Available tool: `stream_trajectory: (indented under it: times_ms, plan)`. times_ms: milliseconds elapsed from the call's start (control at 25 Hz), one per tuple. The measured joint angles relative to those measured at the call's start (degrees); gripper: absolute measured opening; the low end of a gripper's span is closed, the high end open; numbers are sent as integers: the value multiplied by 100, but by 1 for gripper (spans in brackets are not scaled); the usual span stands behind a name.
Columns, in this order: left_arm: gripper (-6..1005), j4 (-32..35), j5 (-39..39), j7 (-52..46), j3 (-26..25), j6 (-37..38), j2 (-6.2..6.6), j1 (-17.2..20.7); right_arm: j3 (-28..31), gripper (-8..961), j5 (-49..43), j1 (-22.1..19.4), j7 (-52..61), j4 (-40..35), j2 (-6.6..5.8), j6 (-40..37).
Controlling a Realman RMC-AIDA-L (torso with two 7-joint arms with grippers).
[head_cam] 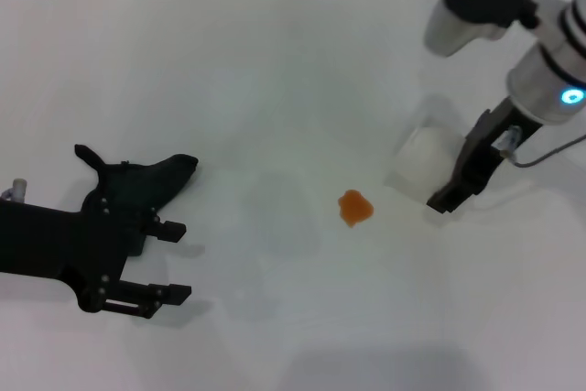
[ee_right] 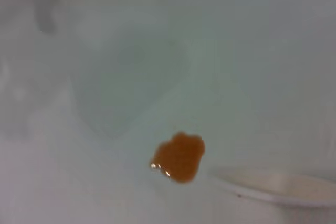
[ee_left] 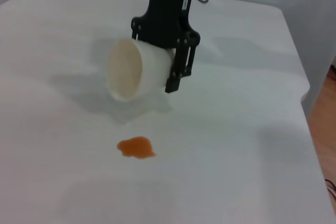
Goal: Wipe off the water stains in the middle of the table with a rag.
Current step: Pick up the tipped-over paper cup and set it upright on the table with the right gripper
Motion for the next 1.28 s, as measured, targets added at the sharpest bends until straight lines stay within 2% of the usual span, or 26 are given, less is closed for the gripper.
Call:
stream_trajectory:
  times_ms: [120, 240, 360, 480, 1000, 1280]
  plan:
    - [721, 5, -25, 0, -8, 14, 7, 0, 289, 636, 495, -452, -519, -329, -6, 101]
    - [721, 6, -32, 0, -17, 16, 13, -3, 529, 633, 1549, -1185, -1680, -463, -6, 544]
    - [721, 6, -34, 0, -13, 21, 15, -15, 602, 629, 2650, -1809, -2960, -227, -6, 1122]
    - [720, 9, -35, -13, -5, 26, 21, -25, 612, 627, 3629, -2157, -4194, 322, -8, 1539]
    - [718, 154, -42, -9, 17, 38, 5, 10, 792, 622, 7053, -2129, -8574, 3180, 5, 1706]
    - [717, 155, -49, -3, 18, 38, -5, 15, 756, 620, 8044, -1902, -10069, 4320, 56, 1713]
